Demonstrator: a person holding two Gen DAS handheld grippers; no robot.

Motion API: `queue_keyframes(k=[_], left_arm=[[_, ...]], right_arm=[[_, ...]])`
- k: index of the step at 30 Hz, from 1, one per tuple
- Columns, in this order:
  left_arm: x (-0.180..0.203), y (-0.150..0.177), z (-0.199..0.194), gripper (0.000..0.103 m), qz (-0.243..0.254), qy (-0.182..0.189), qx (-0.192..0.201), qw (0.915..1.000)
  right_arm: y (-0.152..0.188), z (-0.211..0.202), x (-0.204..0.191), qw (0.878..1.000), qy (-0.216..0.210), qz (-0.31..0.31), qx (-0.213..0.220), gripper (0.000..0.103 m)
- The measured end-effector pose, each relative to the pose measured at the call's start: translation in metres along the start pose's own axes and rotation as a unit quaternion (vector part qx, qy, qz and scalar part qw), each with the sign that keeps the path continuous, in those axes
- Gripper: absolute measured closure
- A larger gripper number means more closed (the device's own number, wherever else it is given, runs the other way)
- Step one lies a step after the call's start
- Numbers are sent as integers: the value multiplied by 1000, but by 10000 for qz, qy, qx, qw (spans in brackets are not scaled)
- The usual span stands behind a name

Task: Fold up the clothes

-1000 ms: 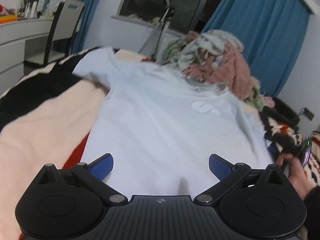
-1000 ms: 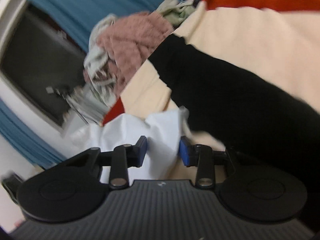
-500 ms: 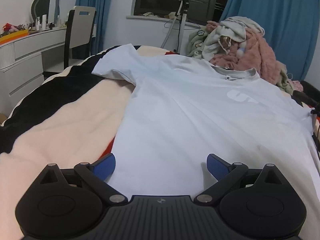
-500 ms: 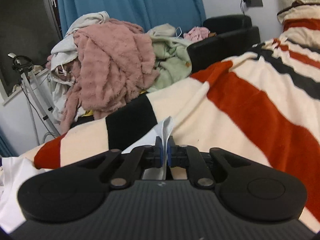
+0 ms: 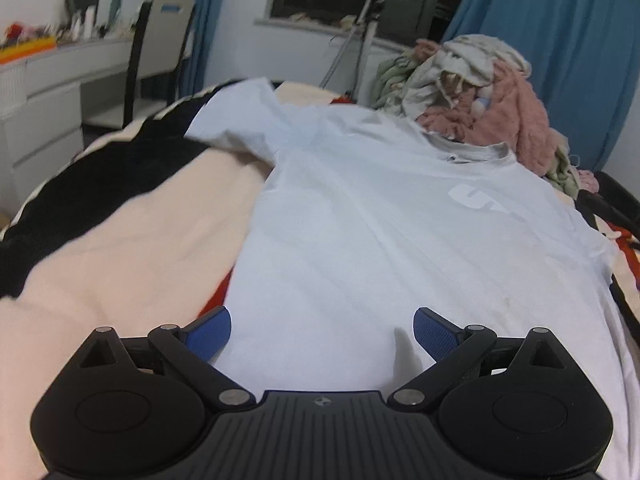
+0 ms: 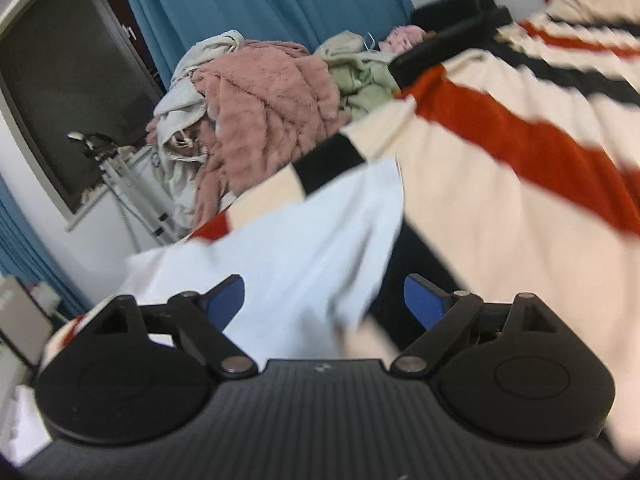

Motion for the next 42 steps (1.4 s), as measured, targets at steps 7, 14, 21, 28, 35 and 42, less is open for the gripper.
queue_keyframes(k=[7, 14, 21, 28, 35, 42], left_arm=[[-22, 0, -29, 4, -360, -83, -260, 9990], [-68, 16, -68, 15, -607, -399, -865, 9936], [-69, 40, -106, 34, -1138, 107, -1198, 9862], [-50, 52, -121, 99, -634, 299, -1588, 9848], [-52, 18, -143, 100, -26, 197, -1365, 9904], [-52, 23, -141, 83, 505, -79, -1333, 9898]], right_arm=[[48, -156, -18, 9986, -47, 235, -478, 15], [48, -277, -36, 9978, -619, 215, -106, 15], [65, -311, -22, 9980, -541, 246, -231, 15], [75, -313, -34, 9969, -703, -25, -359, 15], [78, -312, -35, 9967, -677, -250, -385, 15], [77, -312, -40, 9964, -660, -425, -305, 15]])
Point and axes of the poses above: each gripper's, at about its wrist camera, not at the fingertips, and z roughly the way its jaws point, x to its right, y to its underside, the point moved 8 cm from there along z, roughly the way its jaws point, and after that the axes turned 12 degrees about x, right-handed, at the moved point
